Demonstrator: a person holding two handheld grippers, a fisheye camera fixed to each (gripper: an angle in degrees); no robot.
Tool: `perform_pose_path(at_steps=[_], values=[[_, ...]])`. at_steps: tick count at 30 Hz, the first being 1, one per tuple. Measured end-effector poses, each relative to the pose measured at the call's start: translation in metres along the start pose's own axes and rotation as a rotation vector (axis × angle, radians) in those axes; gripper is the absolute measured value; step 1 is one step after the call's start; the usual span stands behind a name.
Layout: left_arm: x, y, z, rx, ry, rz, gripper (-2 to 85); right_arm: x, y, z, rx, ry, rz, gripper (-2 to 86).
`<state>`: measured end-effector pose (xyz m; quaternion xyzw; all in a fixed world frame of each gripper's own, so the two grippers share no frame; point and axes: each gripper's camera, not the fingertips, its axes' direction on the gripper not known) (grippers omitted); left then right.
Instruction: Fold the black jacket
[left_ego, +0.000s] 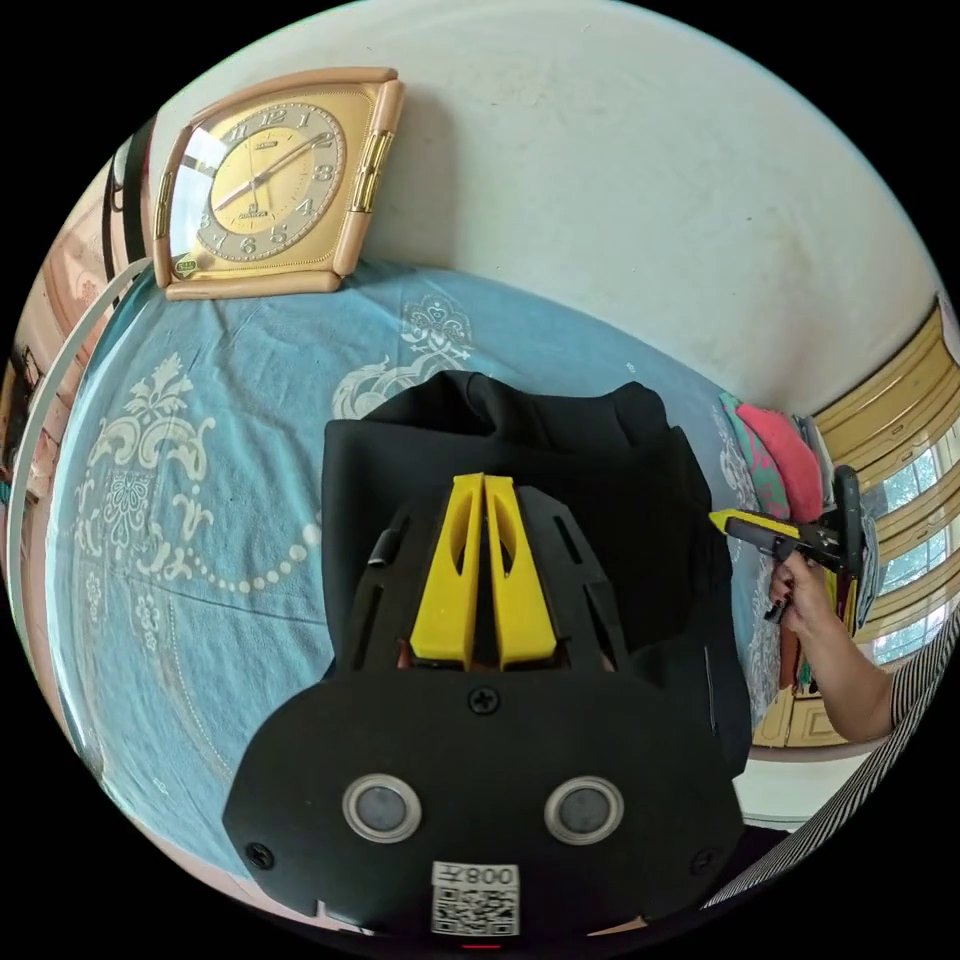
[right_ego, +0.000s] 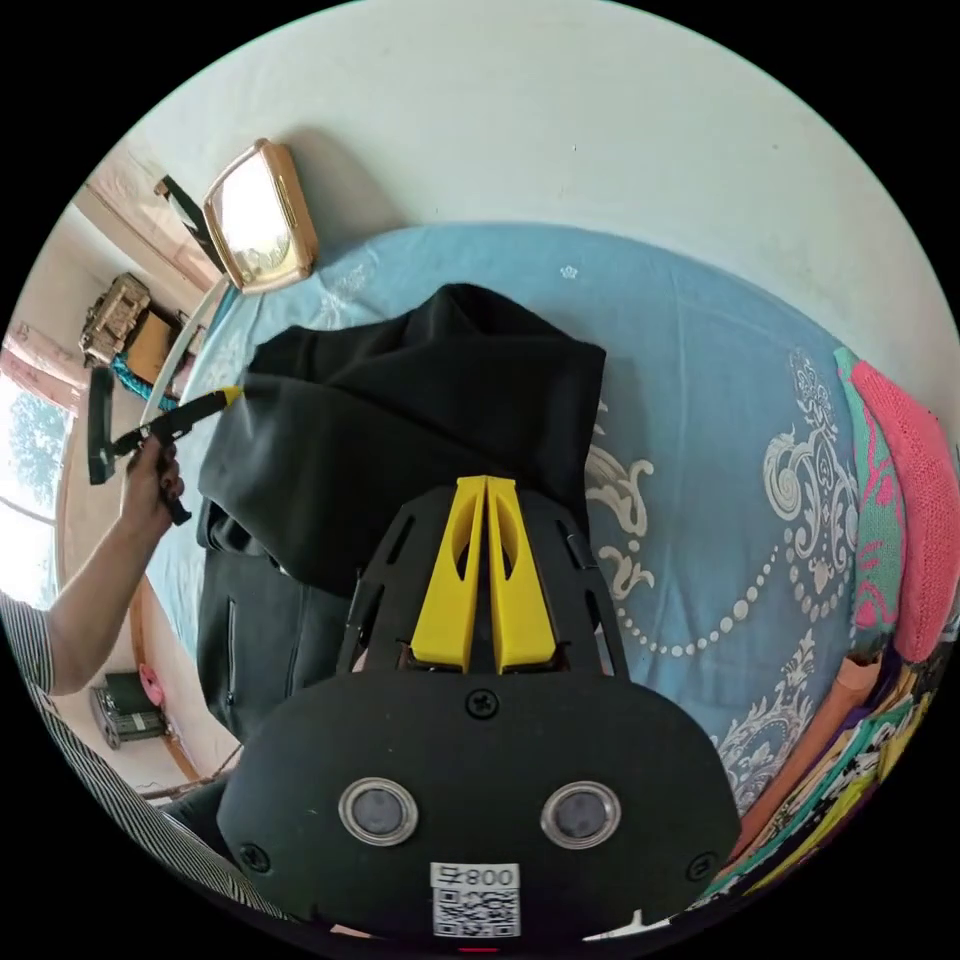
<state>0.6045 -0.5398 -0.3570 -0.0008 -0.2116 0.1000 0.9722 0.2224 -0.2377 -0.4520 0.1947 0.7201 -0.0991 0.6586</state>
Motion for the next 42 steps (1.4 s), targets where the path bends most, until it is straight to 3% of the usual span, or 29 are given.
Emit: perform_pose_path(at_steps=[4,9,15,20,28,33,42], values=[[-0.034,0.004,0.042,-0.113,0.005,-0.032,0.2,-0.010,-0.031,0.016,-0.016,-0.078,-0.017,0.1],[-0.061,0.025,0.042,-0.076,0.075,-0.125,0.2,0.001,-0.043,0.046,-0.125,-0.120,0.007,0.1],[-0.085,0.073,0.017,0.048,0.102,-0.164,0.2,-0.026,0.007,-0.018,0.029,-0.186,-0.031,0.1],[-0.119,0.109,0.059,-0.115,0.101,-0.211,0.2,-0.039,0.032,0.038,-0.180,-0.204,-0.039,0.0],[-0.154,0.164,0.041,0.035,0.196,-0.279,0.2,-0.037,0.087,-0.026,-0.027,-0.236,-0.031,0.1],[-0.178,0.197,0.085,-0.108,0.202,-0.326,0.2,-0.029,0.125,0.027,-0.208,-0.207,-0.002,0.1],[-0.215,0.256,0.086,-0.076,0.322,-0.396,1.6,0.004,0.203,-0.030,-0.138,-0.326,0.068,0.1]])
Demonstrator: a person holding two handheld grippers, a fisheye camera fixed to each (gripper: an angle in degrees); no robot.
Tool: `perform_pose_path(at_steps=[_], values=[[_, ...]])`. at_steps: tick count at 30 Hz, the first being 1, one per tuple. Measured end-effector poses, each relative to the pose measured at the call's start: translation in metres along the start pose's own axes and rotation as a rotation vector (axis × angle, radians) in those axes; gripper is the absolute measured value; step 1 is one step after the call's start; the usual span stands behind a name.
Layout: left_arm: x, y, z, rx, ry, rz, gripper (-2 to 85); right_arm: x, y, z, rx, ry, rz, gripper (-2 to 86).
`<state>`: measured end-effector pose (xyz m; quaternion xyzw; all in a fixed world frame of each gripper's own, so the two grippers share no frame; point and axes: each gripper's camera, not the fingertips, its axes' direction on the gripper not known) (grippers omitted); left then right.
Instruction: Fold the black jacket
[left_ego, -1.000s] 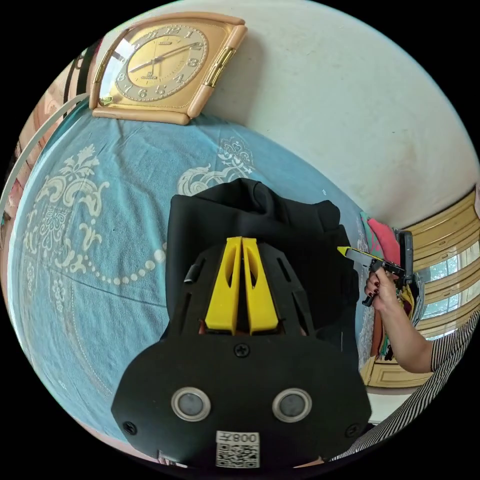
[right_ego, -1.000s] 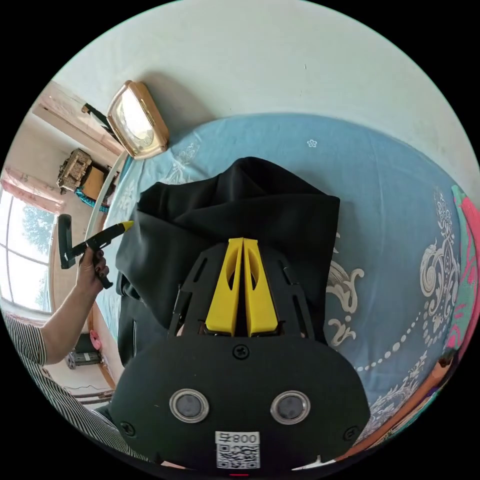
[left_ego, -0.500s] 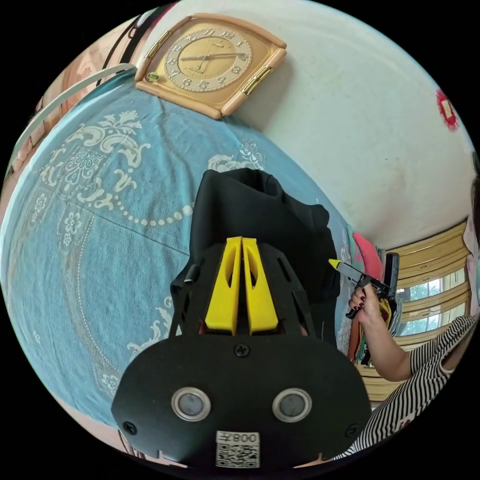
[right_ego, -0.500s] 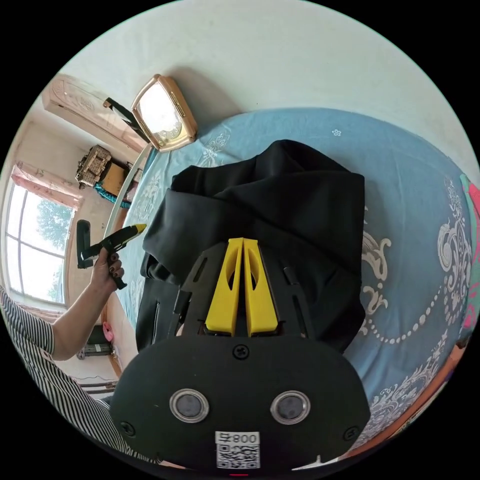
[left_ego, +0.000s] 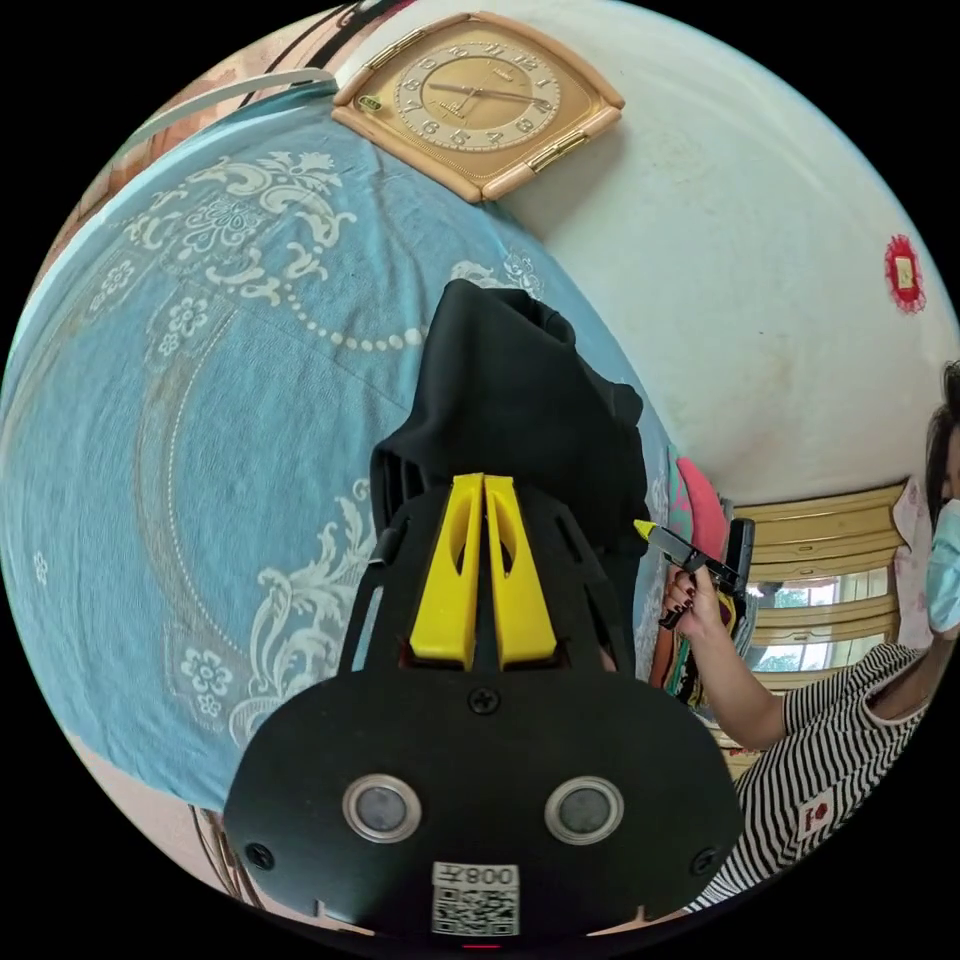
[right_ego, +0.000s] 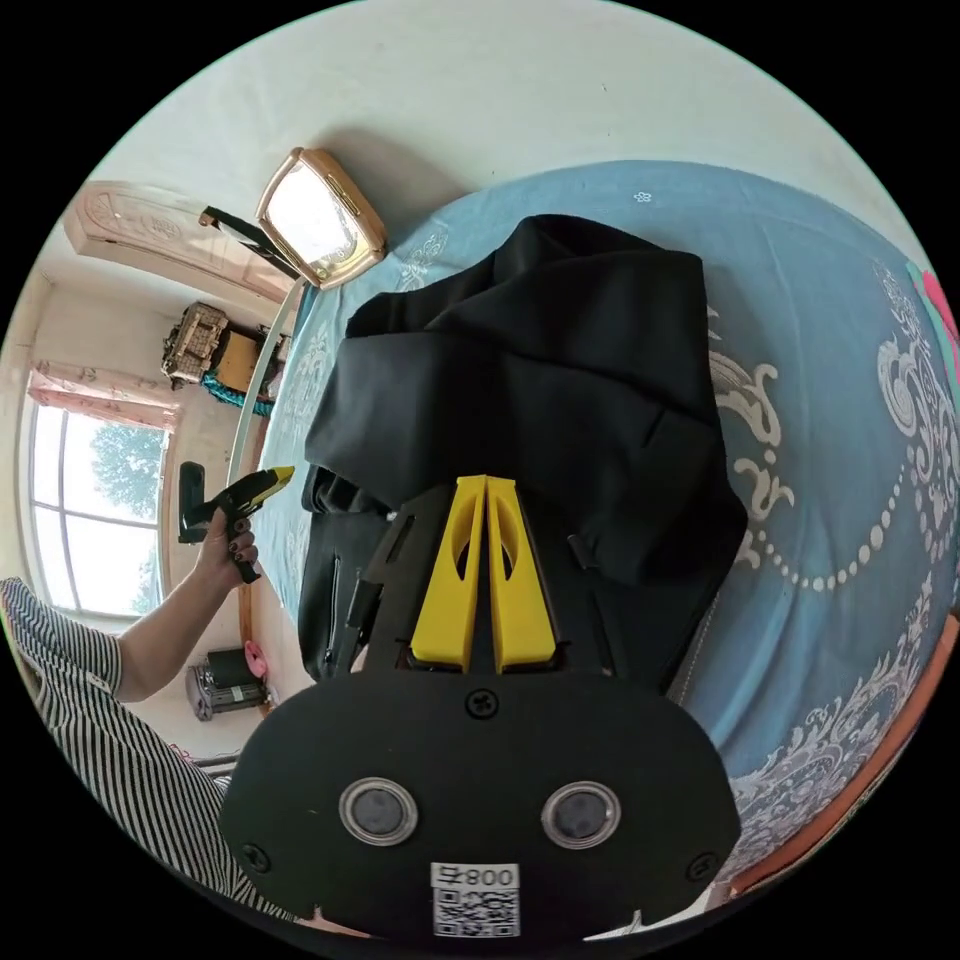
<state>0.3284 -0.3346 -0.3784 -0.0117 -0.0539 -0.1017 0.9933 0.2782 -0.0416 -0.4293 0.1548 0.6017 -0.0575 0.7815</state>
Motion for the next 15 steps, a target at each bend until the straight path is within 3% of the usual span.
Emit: perform_pose_path(at_steps=[10,15], values=[[-0.087,0.136,0.000,-0.415,-0.043,-0.270,8.6,0.082,0.223,-0.044,-0.184,-0.030,0.358,1.2],[-0.111,0.179,0.024,-0.520,-0.012,-0.344,10.7,0.103,0.301,-0.047,-0.254,-0.025,0.481,3.6]])
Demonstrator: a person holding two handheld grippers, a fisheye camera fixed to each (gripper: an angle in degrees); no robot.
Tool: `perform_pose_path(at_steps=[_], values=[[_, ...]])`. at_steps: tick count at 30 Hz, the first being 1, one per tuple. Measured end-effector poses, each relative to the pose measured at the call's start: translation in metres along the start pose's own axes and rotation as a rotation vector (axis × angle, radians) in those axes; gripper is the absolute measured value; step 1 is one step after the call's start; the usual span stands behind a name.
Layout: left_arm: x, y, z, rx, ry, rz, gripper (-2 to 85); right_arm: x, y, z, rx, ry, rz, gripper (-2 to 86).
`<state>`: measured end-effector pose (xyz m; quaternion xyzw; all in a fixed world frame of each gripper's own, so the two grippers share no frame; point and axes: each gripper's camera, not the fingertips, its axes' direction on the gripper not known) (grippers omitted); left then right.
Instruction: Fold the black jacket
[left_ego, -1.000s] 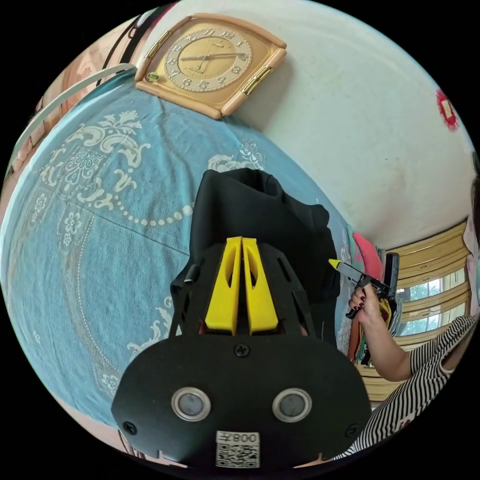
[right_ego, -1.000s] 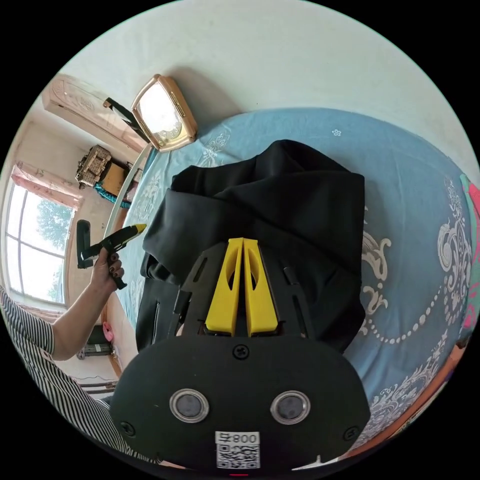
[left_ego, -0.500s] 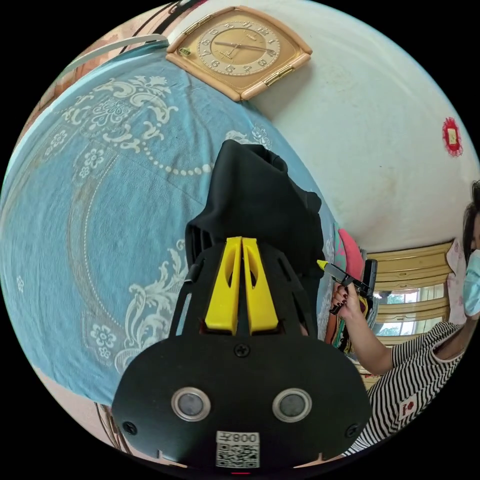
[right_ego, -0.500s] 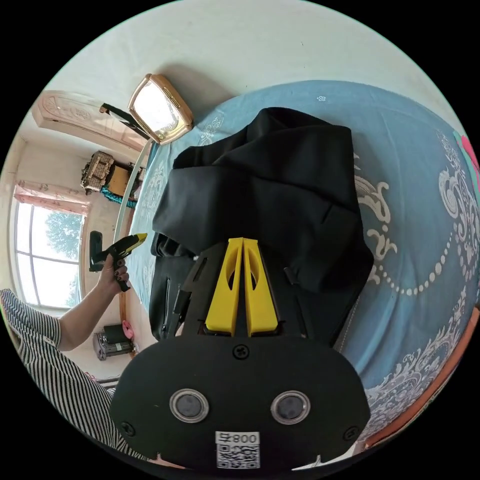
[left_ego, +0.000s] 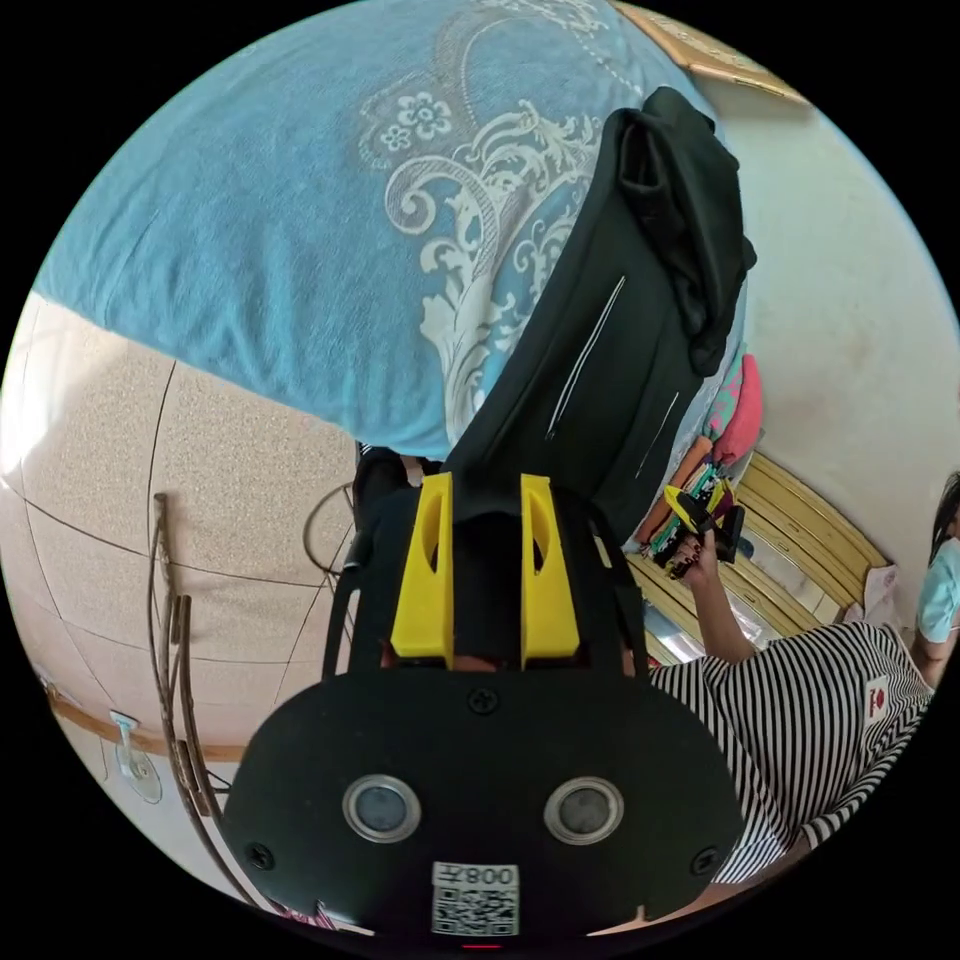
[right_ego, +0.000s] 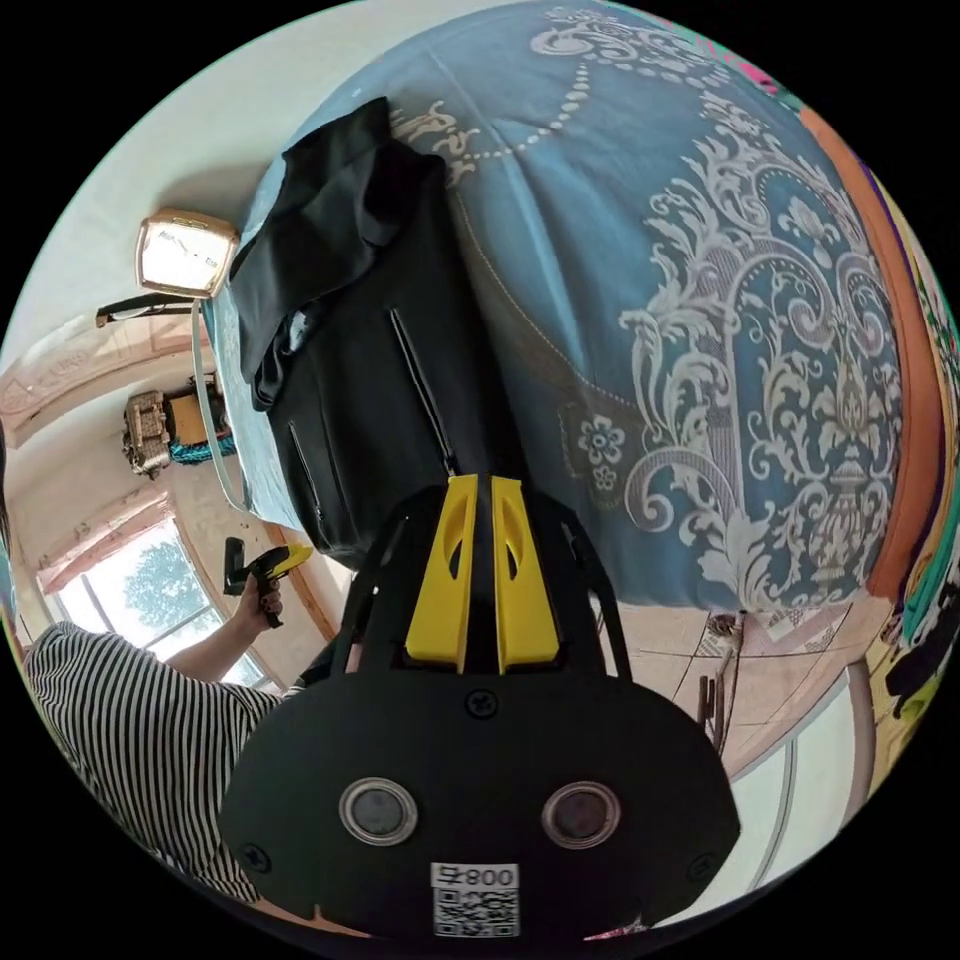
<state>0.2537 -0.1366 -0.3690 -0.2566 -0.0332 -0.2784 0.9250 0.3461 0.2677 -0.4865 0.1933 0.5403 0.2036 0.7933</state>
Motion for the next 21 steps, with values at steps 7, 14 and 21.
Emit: perform_pose_path(at_steps=[7,14,21], values=[[-0.028,-0.017,0.047,-0.126,0.016,0.012,12.9,0.041,0.058,0.031,-0.112,0.085,0.042,5.8],[-0.044,-0.027,0.076,-0.178,0.017,0.003,12.0,0.065,0.080,0.062,-0.134,0.084,0.050,7.5],[-0.040,-0.035,0.088,-0.198,0.011,0.041,8.7,0.086,0.079,0.101,-0.150,0.056,0.039,8.3]])
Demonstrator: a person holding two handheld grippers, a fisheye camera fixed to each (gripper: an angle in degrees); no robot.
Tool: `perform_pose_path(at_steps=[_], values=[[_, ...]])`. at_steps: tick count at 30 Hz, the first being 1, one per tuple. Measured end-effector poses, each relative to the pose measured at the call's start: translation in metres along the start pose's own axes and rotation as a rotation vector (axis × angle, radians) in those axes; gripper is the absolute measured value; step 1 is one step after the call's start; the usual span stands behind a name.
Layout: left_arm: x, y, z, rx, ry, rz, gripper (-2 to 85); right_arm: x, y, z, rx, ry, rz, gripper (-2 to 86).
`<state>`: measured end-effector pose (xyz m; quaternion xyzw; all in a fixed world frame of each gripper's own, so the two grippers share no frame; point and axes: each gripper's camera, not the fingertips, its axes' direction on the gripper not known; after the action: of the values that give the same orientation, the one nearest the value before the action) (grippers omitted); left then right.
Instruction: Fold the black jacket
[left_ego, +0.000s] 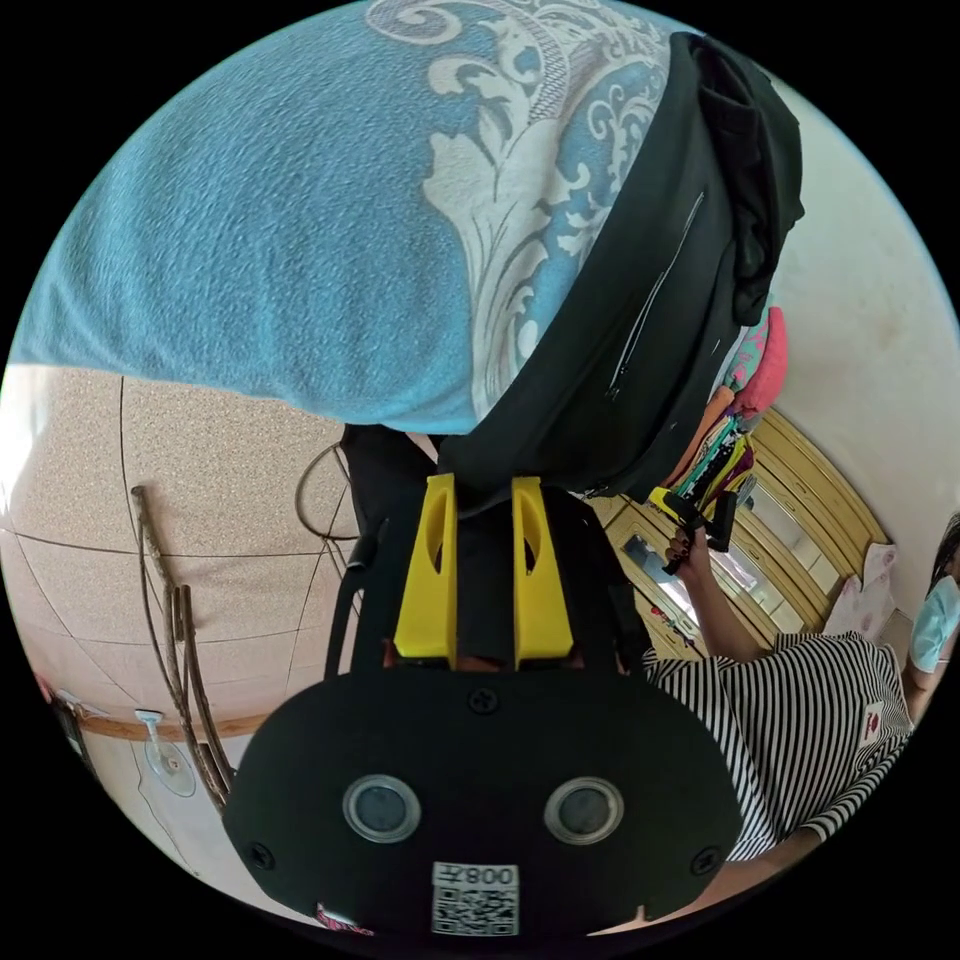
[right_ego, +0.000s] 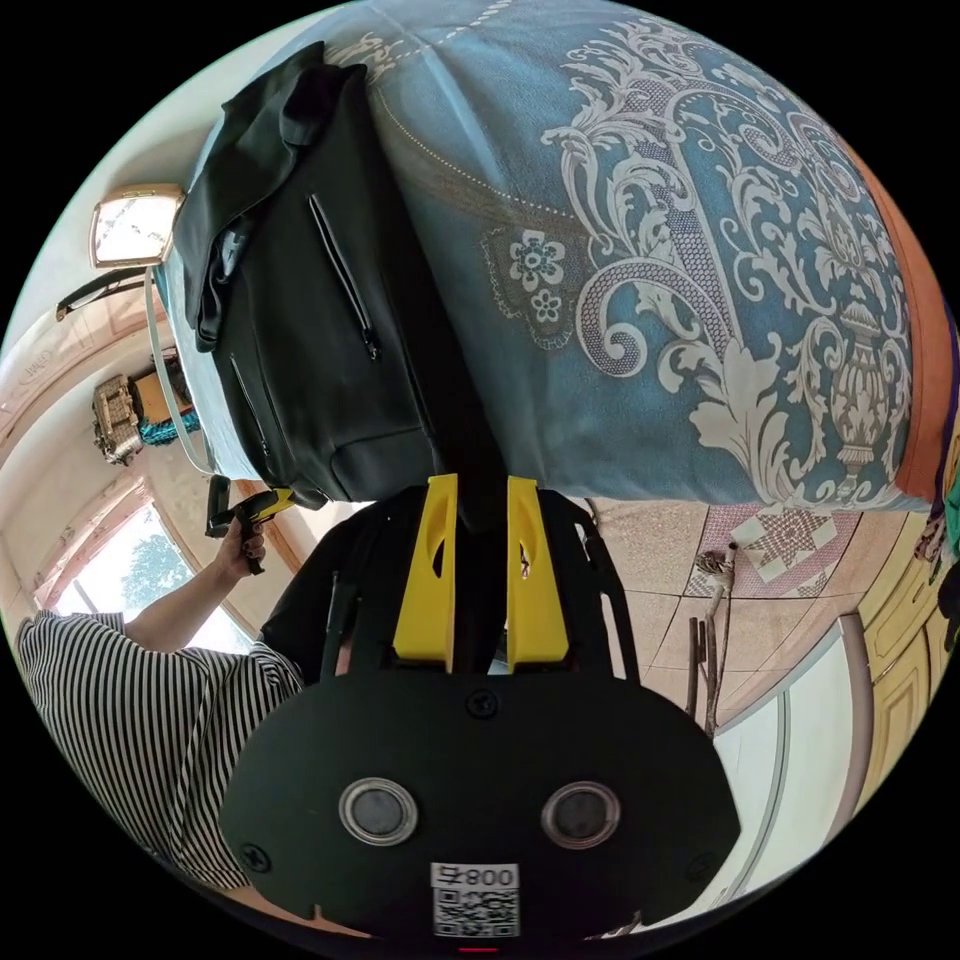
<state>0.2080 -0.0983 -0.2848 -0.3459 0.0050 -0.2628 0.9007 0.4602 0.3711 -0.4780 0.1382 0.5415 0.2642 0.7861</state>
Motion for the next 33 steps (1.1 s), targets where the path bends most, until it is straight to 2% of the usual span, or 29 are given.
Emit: perform_pose_path(at_steps=[14,21,33], values=[[0.010,0.001,-0.001,-0.027,-0.008,0.007,7.8,0.027,-0.024,0.038,0.021,0.016,-0.027,11.3],[0.022,0.003,-0.010,-0.037,0.006,0.006,4.4,0.037,-0.078,0.087,-0.065,0.055,-0.032,5.9],[0.086,0.039,-0.070,0.010,0.122,0.125,2.7,0.038,-0.157,0.052,-0.106,-0.148,-0.118,2.1]])
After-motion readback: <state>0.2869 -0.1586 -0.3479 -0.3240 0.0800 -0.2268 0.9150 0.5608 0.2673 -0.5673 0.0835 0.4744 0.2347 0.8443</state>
